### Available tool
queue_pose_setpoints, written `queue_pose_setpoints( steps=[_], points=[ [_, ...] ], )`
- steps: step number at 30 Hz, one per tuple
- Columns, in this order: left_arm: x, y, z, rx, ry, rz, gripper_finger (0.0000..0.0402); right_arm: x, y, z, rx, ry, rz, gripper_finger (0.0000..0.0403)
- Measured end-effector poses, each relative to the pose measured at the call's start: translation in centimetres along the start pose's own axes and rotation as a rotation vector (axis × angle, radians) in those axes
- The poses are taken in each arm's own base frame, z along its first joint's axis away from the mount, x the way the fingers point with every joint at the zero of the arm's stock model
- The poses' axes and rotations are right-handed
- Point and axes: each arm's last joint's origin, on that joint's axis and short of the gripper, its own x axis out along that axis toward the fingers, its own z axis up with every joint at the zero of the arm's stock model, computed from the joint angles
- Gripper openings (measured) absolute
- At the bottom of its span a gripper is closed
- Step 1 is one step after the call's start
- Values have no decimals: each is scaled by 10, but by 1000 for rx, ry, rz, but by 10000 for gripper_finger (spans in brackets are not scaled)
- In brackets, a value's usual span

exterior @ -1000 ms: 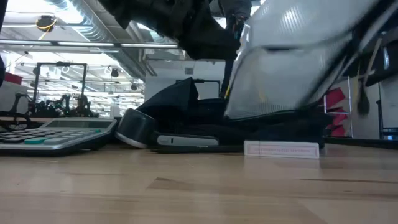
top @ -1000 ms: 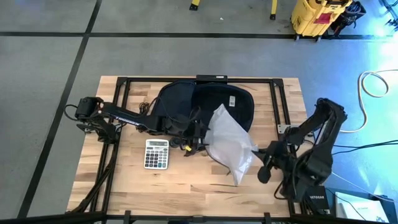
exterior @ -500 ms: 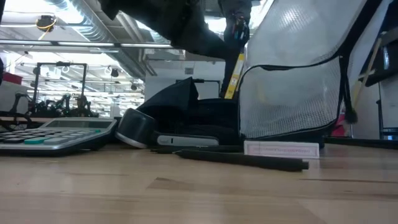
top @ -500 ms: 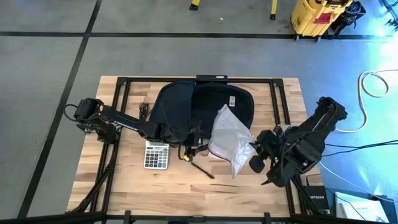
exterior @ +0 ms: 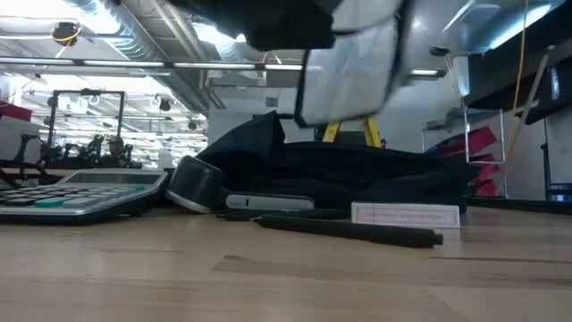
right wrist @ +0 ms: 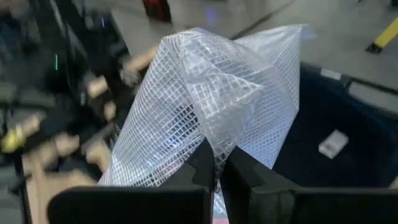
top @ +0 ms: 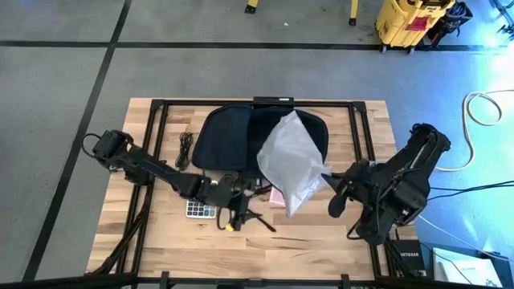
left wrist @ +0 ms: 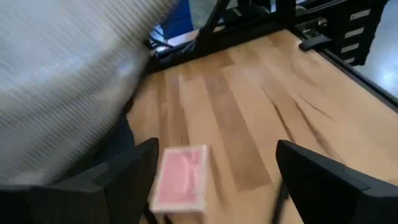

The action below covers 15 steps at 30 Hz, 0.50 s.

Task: Unpack backpack
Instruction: Remove the black pens and game card from the transparent zip bag

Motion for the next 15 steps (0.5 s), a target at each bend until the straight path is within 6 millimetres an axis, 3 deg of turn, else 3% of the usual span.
queue_pose_setpoints(
  steps=[5, 9, 15],
  points=[
    [-16, -24, -33, -68, 18, 66, 310, 0, -2, 4, 32, -114, 7, 0],
    [-29, -37, -48, -117, -15, 93, 310, 7, -3, 5, 54, -210, -15, 0],
    [-48, -52, -47, -212, -181, 113, 310, 50, -20, -8, 51, -208, -210, 0]
  ],
)
